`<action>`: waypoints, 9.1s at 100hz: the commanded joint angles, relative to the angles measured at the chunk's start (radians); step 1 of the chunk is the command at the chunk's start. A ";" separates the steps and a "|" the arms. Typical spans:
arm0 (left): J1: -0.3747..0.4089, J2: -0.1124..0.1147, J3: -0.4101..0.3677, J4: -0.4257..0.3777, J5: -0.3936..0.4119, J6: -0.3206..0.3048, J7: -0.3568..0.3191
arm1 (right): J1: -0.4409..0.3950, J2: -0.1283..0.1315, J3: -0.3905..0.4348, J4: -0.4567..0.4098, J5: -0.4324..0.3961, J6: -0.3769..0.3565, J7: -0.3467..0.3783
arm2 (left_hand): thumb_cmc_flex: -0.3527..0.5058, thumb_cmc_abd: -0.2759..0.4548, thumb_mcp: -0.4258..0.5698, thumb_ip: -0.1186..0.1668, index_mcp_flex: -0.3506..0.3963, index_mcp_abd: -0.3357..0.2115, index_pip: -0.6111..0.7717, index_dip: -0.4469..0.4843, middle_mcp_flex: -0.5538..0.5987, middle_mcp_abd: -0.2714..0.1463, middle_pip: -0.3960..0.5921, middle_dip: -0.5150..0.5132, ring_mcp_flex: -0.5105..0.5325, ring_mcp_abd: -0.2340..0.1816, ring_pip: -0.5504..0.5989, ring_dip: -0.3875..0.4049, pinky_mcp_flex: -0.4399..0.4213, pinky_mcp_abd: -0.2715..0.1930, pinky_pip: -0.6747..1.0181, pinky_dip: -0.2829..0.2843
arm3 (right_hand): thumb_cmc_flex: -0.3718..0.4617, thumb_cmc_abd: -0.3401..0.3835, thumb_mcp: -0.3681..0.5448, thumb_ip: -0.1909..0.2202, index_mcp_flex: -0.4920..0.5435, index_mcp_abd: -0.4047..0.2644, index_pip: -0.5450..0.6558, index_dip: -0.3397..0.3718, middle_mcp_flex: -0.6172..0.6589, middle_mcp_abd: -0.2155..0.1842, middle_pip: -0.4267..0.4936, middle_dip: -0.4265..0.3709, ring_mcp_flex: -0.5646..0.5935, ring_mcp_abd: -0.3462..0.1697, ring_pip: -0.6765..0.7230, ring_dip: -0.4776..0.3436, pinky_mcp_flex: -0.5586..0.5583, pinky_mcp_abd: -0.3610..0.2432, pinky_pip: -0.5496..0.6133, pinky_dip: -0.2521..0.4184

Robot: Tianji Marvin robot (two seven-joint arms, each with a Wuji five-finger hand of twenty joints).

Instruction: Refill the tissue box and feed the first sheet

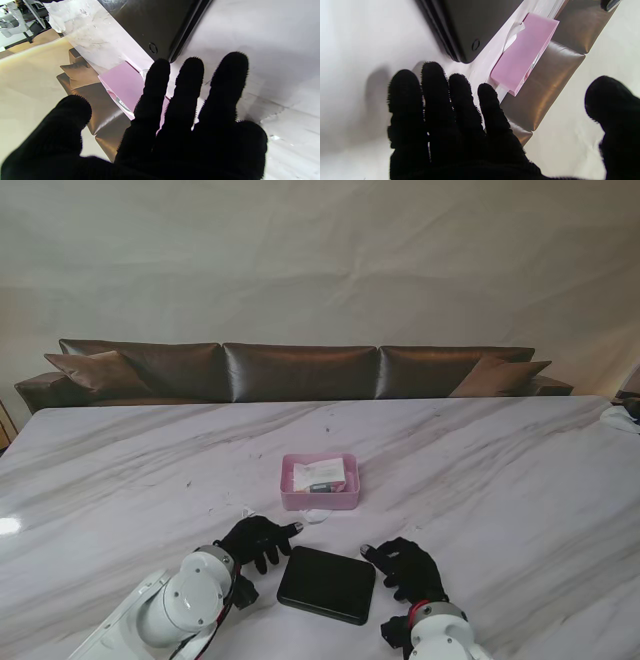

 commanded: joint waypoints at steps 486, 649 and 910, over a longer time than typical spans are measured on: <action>0.024 -0.108 -0.070 0.049 -0.312 0.313 0.147 | 0.110 -0.049 -0.001 -0.006 0.259 0.229 0.076 | 0.035 0.065 -0.080 0.036 -0.120 0.160 -0.244 -0.086 -0.134 0.108 0.020 0.028 -0.065 0.130 0.036 0.018 0.159 -0.073 2.494 -0.088 | 0.063 0.062 -0.072 0.002 0.037 0.157 -0.064 -0.049 -0.055 0.168 0.015 0.001 0.019 0.123 0.053 -0.005 0.108 0.102 -0.011 -0.215; -0.073 -0.141 -0.043 0.173 -0.386 0.317 0.172 | 0.351 -0.073 -0.051 0.233 0.371 0.163 0.099 | 0.027 0.072 -0.072 0.039 -0.146 0.126 -0.244 -0.083 -0.169 0.089 0.000 0.022 -0.134 0.134 0.010 0.022 0.079 -0.043 2.465 -0.080 | 0.049 0.061 -0.082 0.020 -0.037 0.143 -0.086 -0.054 -0.078 0.159 -0.004 -0.003 0.015 0.117 0.059 -0.003 0.105 0.096 0.007 -0.254; -0.158 -0.141 -0.036 0.280 -0.473 0.353 0.084 | 0.383 -0.074 -0.040 0.217 0.424 0.341 0.186 | 0.016 0.080 -0.054 0.037 -0.118 0.201 -0.377 -0.153 -0.210 0.138 -0.075 -0.011 -0.229 0.153 -0.050 0.026 0.010 0.012 2.316 -0.100 | 0.066 0.106 -0.103 0.013 -0.077 0.193 -0.087 -0.064 -0.147 0.184 0.012 0.002 -0.039 0.124 0.058 0.009 0.074 0.086 -0.023 -0.256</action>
